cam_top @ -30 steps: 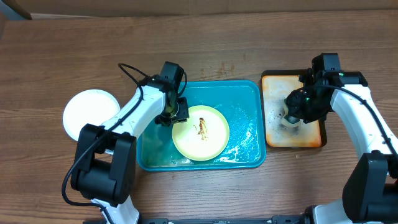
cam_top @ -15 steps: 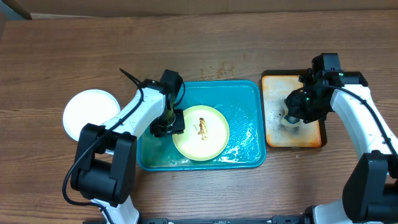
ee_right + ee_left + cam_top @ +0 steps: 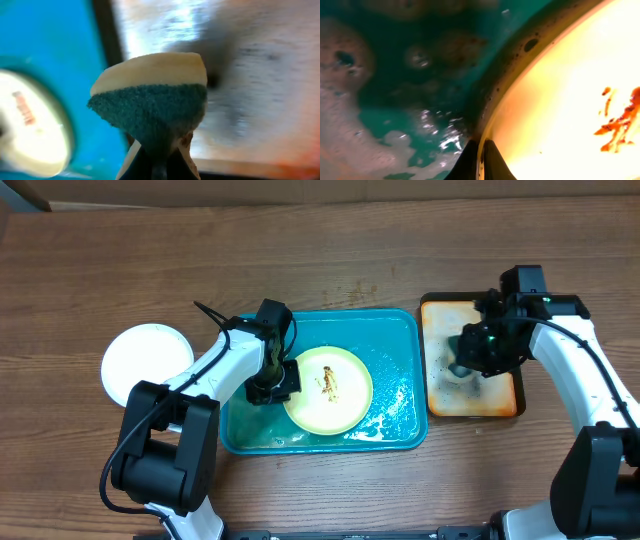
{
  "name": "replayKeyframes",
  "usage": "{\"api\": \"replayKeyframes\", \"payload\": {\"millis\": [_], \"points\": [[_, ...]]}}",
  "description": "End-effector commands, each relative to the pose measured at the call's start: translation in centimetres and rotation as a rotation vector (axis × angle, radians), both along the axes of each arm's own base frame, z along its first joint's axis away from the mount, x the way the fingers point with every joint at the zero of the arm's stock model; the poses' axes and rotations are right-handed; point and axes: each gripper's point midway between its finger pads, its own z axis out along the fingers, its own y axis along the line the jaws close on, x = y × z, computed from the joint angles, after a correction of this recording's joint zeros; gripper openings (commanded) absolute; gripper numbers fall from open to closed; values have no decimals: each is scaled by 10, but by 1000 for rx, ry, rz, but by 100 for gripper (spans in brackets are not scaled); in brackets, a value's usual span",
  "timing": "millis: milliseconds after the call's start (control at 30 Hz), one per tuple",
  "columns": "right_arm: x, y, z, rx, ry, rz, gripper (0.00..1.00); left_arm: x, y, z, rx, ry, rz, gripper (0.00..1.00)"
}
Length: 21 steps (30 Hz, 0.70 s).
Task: Clean dirty plates on tray and stack at the side
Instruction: 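Carry the sponge with right gripper onto the yellow plate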
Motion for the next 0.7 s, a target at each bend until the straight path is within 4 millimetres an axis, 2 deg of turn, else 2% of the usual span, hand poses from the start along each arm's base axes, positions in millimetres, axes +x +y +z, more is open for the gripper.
{"api": "replayKeyframes", "payload": {"millis": [0,267,467,667], "points": [[1,54,25,198,-54,109,4,-6,-4,-9,-25,26,7,4],[-13,154,25,231,-126,361,4,-5,-6,-9,-37,21,2,4],[-15,208,0,248,-92,334,4,-7,-10,-9,-37,21,-11,4],[-20,248,-20,280,-80,350,4,-8,-16,-9,-38,16,-31,4]]}}
